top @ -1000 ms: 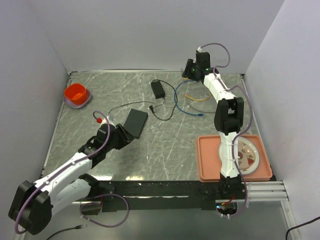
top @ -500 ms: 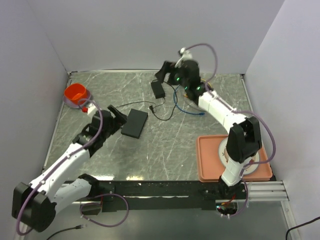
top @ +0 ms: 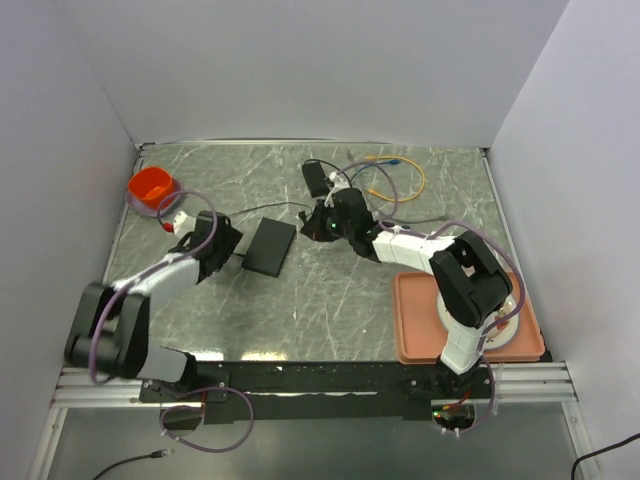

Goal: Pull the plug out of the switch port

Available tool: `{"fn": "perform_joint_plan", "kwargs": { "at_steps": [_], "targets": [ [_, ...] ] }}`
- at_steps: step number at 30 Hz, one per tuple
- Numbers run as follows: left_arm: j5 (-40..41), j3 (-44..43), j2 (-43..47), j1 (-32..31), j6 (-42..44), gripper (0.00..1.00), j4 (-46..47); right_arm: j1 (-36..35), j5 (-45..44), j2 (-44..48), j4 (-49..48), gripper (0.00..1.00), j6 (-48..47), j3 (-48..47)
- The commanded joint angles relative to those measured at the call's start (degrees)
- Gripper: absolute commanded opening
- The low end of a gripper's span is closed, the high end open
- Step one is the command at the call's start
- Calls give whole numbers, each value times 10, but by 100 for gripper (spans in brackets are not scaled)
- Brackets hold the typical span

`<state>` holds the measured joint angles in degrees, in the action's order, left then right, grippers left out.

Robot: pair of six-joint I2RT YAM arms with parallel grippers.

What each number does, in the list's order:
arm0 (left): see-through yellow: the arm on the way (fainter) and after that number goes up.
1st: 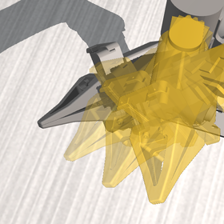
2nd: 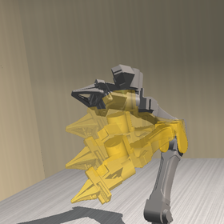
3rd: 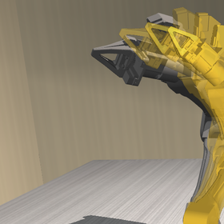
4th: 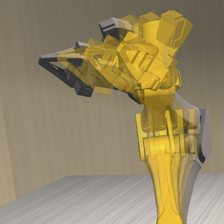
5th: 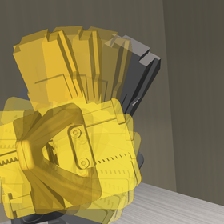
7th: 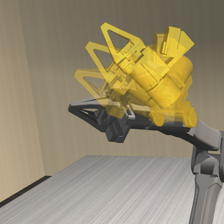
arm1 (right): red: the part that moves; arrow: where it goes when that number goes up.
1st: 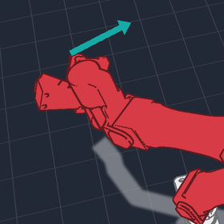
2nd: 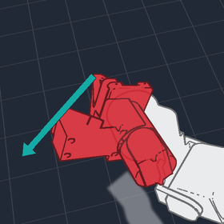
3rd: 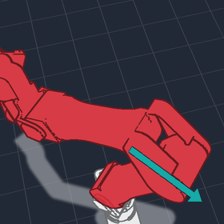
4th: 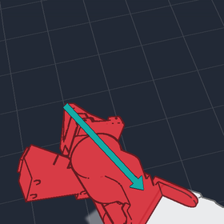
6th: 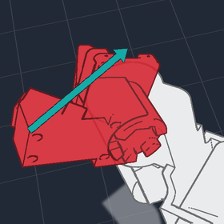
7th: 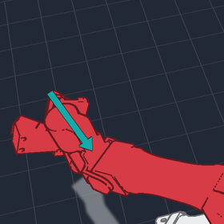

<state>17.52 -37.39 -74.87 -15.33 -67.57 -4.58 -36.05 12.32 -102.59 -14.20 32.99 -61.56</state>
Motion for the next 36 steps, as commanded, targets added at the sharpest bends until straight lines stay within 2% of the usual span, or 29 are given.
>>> {"fn": "perform_joint_plan", "kwargs": {
  "at_steps": [1,2,3,6,11,12,14,19,24,31,36],
  "targets": [
    [23,-51,-112,21,-47,73,12,-13,-22,13,-36,6,15,28],
    [22,-63,-128,26,-49,68,20,-15,-17,2,-40,3,22,38],
    [16,-66,-155,29,-47,60,33,-16,-12,-2,-47,0,23,42],
    [6,-82,-185,35,-45,47,41,-18,-6,-20,-75,0,30,56],
    [-37,-89,-229,35,-28,34,68,-17,15,-82,-60,0,37,6],
    [-49,-86,-234,35,-25,27,72,-17,18,-91,-52,0,38,-4],
    [-81,-64,-239,29,-22,20,93,-17,21,-110,-49,0,39,-18],
    [-85,-14,-212,-15,-22,1,113,-15,19,-115,-44,0,43,-16],
    [-105,28,-165,-39,-20,1,122,-10,10,-101,-41,0,44,6],
    [-95,72,-99,-125,-31,1,111,0,-1,-70,-49,0,44,54],
    [-94,127,-40,-144,-41,1,113,4,-1,-64,-49,0,36,60]
  ]
}}
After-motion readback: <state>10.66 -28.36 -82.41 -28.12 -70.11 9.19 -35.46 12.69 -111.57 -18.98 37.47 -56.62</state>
